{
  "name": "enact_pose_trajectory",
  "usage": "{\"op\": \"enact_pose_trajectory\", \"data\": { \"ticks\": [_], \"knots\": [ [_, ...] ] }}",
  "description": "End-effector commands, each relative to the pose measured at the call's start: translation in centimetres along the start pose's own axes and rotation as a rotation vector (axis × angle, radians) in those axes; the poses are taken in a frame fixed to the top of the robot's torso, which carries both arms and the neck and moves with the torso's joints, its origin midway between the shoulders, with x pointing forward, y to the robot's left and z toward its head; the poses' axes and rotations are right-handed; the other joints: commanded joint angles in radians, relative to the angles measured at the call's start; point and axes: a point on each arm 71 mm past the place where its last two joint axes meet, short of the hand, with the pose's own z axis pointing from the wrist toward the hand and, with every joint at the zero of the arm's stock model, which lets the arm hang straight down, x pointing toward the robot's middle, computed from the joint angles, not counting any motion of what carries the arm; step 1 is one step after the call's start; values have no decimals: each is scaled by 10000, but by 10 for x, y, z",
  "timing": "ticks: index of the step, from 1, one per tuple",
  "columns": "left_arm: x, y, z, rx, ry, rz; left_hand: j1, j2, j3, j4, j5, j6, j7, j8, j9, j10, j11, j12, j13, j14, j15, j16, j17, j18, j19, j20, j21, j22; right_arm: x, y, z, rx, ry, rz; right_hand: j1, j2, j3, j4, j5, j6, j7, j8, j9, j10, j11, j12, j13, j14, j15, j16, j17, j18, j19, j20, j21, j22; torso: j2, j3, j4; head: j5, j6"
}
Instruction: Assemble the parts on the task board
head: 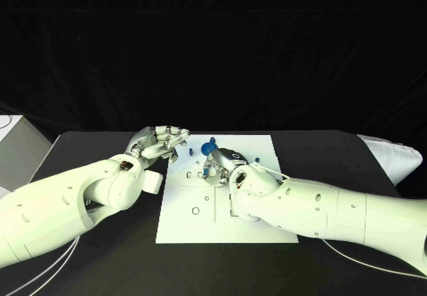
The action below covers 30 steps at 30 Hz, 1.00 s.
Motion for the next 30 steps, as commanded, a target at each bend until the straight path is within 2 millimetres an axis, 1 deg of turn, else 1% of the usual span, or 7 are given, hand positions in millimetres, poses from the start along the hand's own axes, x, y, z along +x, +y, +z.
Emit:
{"op": "enact_pose_trajectory", "data": {
  "ticks": [1, 2, 8, 12, 19, 26, 30],
  "knots": [
    [2, -1, 0, 53, 161, 4, -76, -14, 47, 8, 54, -70, 12, 61, 14, -66, -31, 26, 8, 37, 3, 35, 9, -92, 44, -11, 48, 8, 2, 1, -1, -148, 81, -91, -93, -43, -20, 23, -132, -100, 12, -63, -22, 1047, 10, 21, 2632, 1015, 99, 14, 2446, -68, 1068, 56, 22, 2627, -6, 1, -3, 3, 0],
    [2, -1, 0, 49, 166, 4, -76, -14, 47, 8, 54, -70, 12, 61, 14, -66, -31, 26, 8, 37, 3, 35, 9, -92, 44, -11, 48, 8, 2, 1, -1, -154, 84, -88, -115, -50, -27, 32, -201, -126, 22, -72, -26, 1047, 21, 21, 2632, 1016, 110, 15, 2448, -68, 1068, 66, 22, 2627, -7, -1, -2, 2, -1],
    [2, -1, 0, 32, 180, 7, -75, -15, 55, 8, 53, -82, 9, 77, 32, -88, -34, 78, 38, 124, -1, 137, 165, -121, 142, -14, 155, 168, 2, 1, -1, -169, 98, -89, -124, -70, -36, 30, -251, -167, 34, -88, -33, 1047, 32, 21, 2632, 1014, 121, 13, 2442, -68, 1068, 77, 22, 2627, -5, 1, 4, -2, -2],
    [2, -1, 0, 27, 176, 10, -75, -15, 55, 8, 53, -82, 9, 77, 32, -88, -34, 78, 38, 124, -1, 137, 165, -121, 142, -14, 155, 168, 2, 1, -1, -179, 100, -83, -139, -110, -58, 28, -295, -242, 60, -122, -48, 1047, 52, 21, 2632, 1013, 142, 12, 2439, -68, 1068, 94, 22, 2627, -4, 2, -6, 3, 11],
    [2, -1, 0, 18, 191, 8, -78, -18, 63, 9, 53, -106, 9, 87, 47, -119, -34, 123, 65, 230, -2, 258, 354, -142, 211, -16, 239, 283, 1, 1, -1, -238, 37, -5, -206, -227, -193, 67, -460, -562, 176, -282, -118, 1015, 154, -16, 2602, 1010, 242, 8, 2427, -68, 1068, 183, 22, 2627, 5, 7, -2, -6, 9],
    [2, -1, 0, 10, 200, 11, -76, -18, 71, 9, 53, -129, 11, 88, 55, -138, -34, 151, 81, 273, -2, 313, 431, -156, 259, -17, 297, 364, 1, 1, -1, -278, -43, 62, -216, -281, -378, 115, -689, -735, 228, -368, -155, 873, 206, -177, 2471, 1007, 298, 3, 2412, -68, 1068, 244, 22, 2627, 5, 5, 2, -5, 1],
    [3, 0, 1, 17, 216, 29, -73, -17, 76, 8, 53, -138, 12, 89, 59, -145, -34, 166, 89, 298, -2, 342, 474, -166, 293, -18, 333, 418, 0, 1, -1, -320, -93, 114, -220, -289, -413, 126, -709, -761, 235, -382, -160, 861, 213, -191, 2460, 1008, 305, 5, 2418, -68, 1068, 251, 22, 2627, 3, 6, -5, -1, 0]
  ]
}}
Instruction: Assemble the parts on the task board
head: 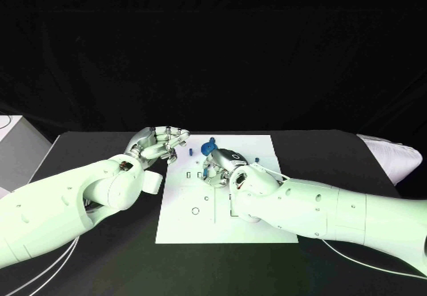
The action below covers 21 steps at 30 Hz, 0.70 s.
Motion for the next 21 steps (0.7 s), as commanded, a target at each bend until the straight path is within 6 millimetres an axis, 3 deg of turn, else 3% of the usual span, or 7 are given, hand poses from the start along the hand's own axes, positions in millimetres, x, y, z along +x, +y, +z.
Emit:
{"op": "enact_pose_trajectory", "data": {
  "ticks": [1, 8, 12, 14, 16, 19, 21],
  "knots": [
    [3, -1, 1, 62, 203, 4, -70, -17, 81, 7, 53, -73, 12, 50, 23, -112, 1, 93, 30, 109, -2, 83, 98, -167, 127, 17, 80, 80, 0, 2, -1, -222, -101, 74, -7, -75, -101, 15, -55, -71, -6, -39, -13, 849, 56, -44, 2465, 975, 63, 0, 2406, -68, 1030, 76, 22, 2631, 0, -2, -8, 6, -4],
    [3, 3, 3, -180, 262, 133, -133, -58, 73, 15, 52, -172, 39, 69, 72, -106, 14, 436, 219, 282, 9, 327, 444, -208, 250, 21, 280, 324, -3, 3, -6, -429, -298, 245, -24, -153, -573, 161, -266, -204, 22, -108, -39, 820, 88, -76, 2438, 974, 94, -1, 2403, -68, 1030, 116, 22, 2631, -1, -8, 1, -11, -1],
    [3, 6, 4, -458, 354, 634, -685, -9, -109, 10, 53, -278, 111, 289, 234, -132, 89, 1547, 883, 815, 82, 918, 1415, -343, 695, 89, 783, 1069, -9, 1, -13, -742, -538, 507, 502, 19, -2071, 653, -515, -617, 176, -424, -138, 775, 232, -120, 2397, 974, 214, -2, 2404, -68, 1030, 241, 22, 2631, -30, 8, -9, 20, 16],
    [2, 8, 5, -678, 419, 900, -1283, 150, -260, 29, 50, -340, 62, 544, 386, -78, 50, 2544, 1477, 1261, 50, 1315, 2168, -461, 1128, 70, 1189, 1703, -15, 1, -16, -989, -699, 708, 805, 61, -2683, 1031, -447, -680, 212, -473, -156, 774, 257, -116, 2396, 976, 249, 1, 2415, -68, 1030, 267, 22, 2631, -42, 4, -24, 19, 40],
    [0, 12, 6, -985, 527, 1278, -1511, 193, -322, 29, 63, -433, 0, 921, 623, 734, -25, 4402, 3529, 1718, -9, 1677, 2962, -612, 1643, 9, 1639, 2460, -24, 1, -20, -1416, -941, 980, 864, 114, -3030, 1067, -324, -712, 222, -484, -163, 769, 274, -119, 2392, 980, 262, 6, 2431, -68, 1030, 276, 22, 2631, -72, -1, -44, 27, 62],
    [-1, 16, 7, -1359, 669, 1799, -1717, 224, -372, 26, 58, -504, -65, 1198, 814, 1478, -62, 5462, 4903, 2076, -64, 1938, 3628, -758, 2130, -35, 2019, 3159, -36, 0, -23, -1925, -1182, 1322, 886, 150, -3103, 1071, -304, -720, 224, -485, -165, 792, 278, -94, 2413, 991, 267, 20, 2480, -68, 1030, 279, 22, 2631, -135, 9, -69, 65, 107],
    [-3, 19, 8, -1762, 623, 2244, -1651, 216, -314, 1, 56, -489, -112, 1388, 950, 1756, -113, 5822, 5392, 2216, -102, 2039, 3910, -832, 2369, -71, 2199, 3508, -47, -3, -24, -2156, -1265, 1600, 952, 280, -3124, 1065, -242, -694, 221, -470, -160, 784, 276, -101, 2406, 988, 268, 17, 2467, -68, 1030, 283, 22, 2631, -184, 18, -80, 77, 142]
  ]
}}
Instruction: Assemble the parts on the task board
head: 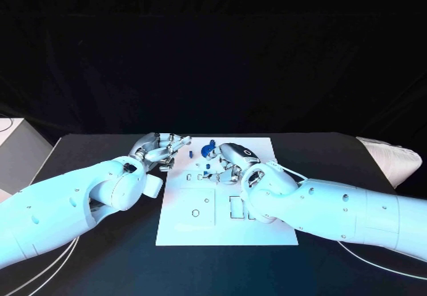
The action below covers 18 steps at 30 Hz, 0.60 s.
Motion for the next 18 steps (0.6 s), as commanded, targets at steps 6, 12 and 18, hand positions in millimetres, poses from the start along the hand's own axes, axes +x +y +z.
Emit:
{"op": "enact_pose_trajectory", "data": {
  "ticks": [6, 12, 18],
  "knots": [
    [3, 16, 2, -2154, 660, 2120, 526, -90, 388, -161, 25, -13, -146, 413, 308, 583, -141, 675, 978, 1006, -181, 180, 2516, -287, 463, -121, 334, 654, -45, -11, -4, -820, -690, 1653, 459, 348, 86, -70, 415, 130, -61, 65, 40, 761, 38, -47, 2367, 1036, 41, 11, 2453, -69, 1066, 52, 22, 2633, -255, 55, -65, 109, 61],
    [8, 20, 6, -3406, 1475, 3374, -367, -61, 381, 43, 22, -33, -199, 676, 553, 693, -179, 786, 1134, 1034, -222, 202, 2581, -302, 518, -174, 374, 723, -79, -39, -6, 144, -1111, 2224, 600, 457, 262, -68, 1017, 239, -95, 135, 74, 772, 3, -33, 2377, 1034, 8, 9, 2447, -69, 1066, 18, 22, 2633, -385, 94, -76, 186, -24],
    [11, 12, 20, -4459, 2238, 5215, -1448, 79, 192, 52, 22, -103, -271, 980, 859, 655, -232, 755, 1098, 1009, -266, 177, 2517, -306, 529, -208, 378, 744, -113, -73, -9, 1299, -1485, 2682, 555, 462, 307, -59, 1224, 284, -110, 175, 89, 783, -14, -21, 2386, 1038, -8, 14, 2465, -69, 1066, 3, 22, 2633, -493, 137, -92, 268, -162]
  ]
}}
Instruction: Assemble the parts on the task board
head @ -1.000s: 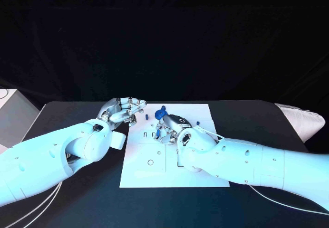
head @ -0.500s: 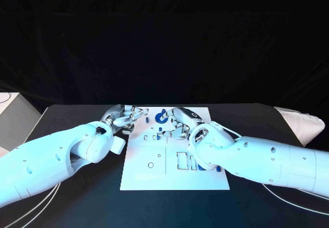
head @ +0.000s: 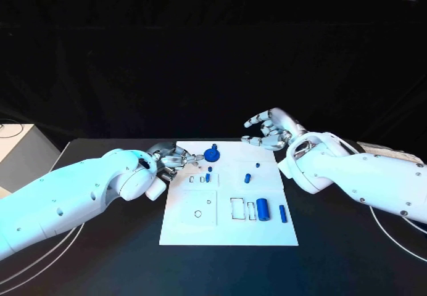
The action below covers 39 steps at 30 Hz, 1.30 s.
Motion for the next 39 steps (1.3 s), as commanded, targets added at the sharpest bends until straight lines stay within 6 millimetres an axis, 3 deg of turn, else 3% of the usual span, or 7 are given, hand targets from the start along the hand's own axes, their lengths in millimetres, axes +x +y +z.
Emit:
{"op": "enact_pose_trajectory", "data": {
  "ticks": [1, 3, 10, 17, 23, 28, 39],
  "knots": [
    [1, 0, 6, -1446, 903, 2317, -227, 37, -89, -11, 22, -13, -61, 87, 90, 13, -28, -11, -45, 1005, -96, -6, 2498, -152, 51, -13, 59, 331, -13, -12, 1, 697, 6, 875, 13, 38, 61, -9, 85, 97, -4, 37, 13, 781, -15, -24, 2387, 1036, -9, 12, 2460, -69, 1066, 2, 22, 2635, -117, 47, -15, 82, -150],
    [-1, -4, 11, -1648, 930, 2954, -383, 59, -159, -10, 21, -49, -70, 146, 160, -20, -35, -37, -77, 990, -103, -21, 2459, -149, 39, -21, 50, 317, -20, -18, 2, 919, -57, 875, 73, 11, 95, -46, 128, 90, -8, 39, 14, 770, -19, -35, 2377, 1037, -13, 13, 2462, -69, 1066, -4, 22, 2635, -136, 78, -24, 120, -243],
    [-1, -16, 28, -2033, 994, 4142, -481, 118, -219, -27, 27, -56, -104, 309, 334, -163, -58, -155, -245, 932, -118, -77, 2321, -124, -43, -31, -9, 202, -31, -27, 2, 1363, -148, 853, 84, 3, 101, -52, 130, 86, -8, 39, 14, 768, -19, -38, 2374, 1035, -14, 11, 2456, -69, 1066, -5, 22, 2635, -136, 140, -67, 189, -336],
    [5, -25, 41, -2267, 1189, 4976, -374, 194, 75, -27, 32, -77, -161, 527, 592, -178, -109, -161, -215, 928, -162, -84, 2313, -125, -43, -62, -14, 211, -34, -30, 1, 1568, -191, 783, 90, -6, 105, -54, 135, 80, -7, 37, 13, 764, -18, -42, 2371, 1036, -15, 12, 2459, -69, 1066, -5, 22, 2635, -127, 118, -42, 165, -361],
    [9, -30, 52, -2548, 1478, 5644, -681, -97, 899, -16, 29, -317, -169, 752, 1077, -321, -122, -280, -343, 908, -184, -109, 2270, -114, -88, -100, -55, 150, -36, -32, 0, 1693, -220, 709, 92, -13, 106, -55, 141, 76, -6, 36, 12, 760, -18, -46, 2367, 1034, -15, 10, 2452, -69, 1066, -6, 22, 2635, -122, 121, -57, 209, -409],
    [12, -35, 59, -2637, 1595, 5844, -767, -153, 1014, -17, 29, -349, -164, 766, 1139, -359, -116, -310, -385, 904, -178, -113, 2263, -111, -97, -95, -63, 139, -37, -32, 0, 1763, -250, 669, 93, -21, 107, -55, 148, 70, -5, 34, 12, 766, -18, -40, 2372, 1034, -15, 10, 2453, -69, 1066, -6, 22, 2635, -104, 99, -57, 203, -414],
    [19, -40, 66, -2895, 2170, 6254, -901, -314, 1668, -27, 29, -532, -112, 736, 1366, -644, -70, -530, -698, 831, -139, -188, 2109, -64, -250, -60, -173, -73, -36, -32, 1, 1825, -251, 618, 97, -32, 110, -55, 168, 62, -4, 31, 10, 760, -18, -46, 2367, 1033, -15, 9, 2448, -69, 1066, -7, 22, 2635, -87, 96, -37, 178, -437]
  ]
}}
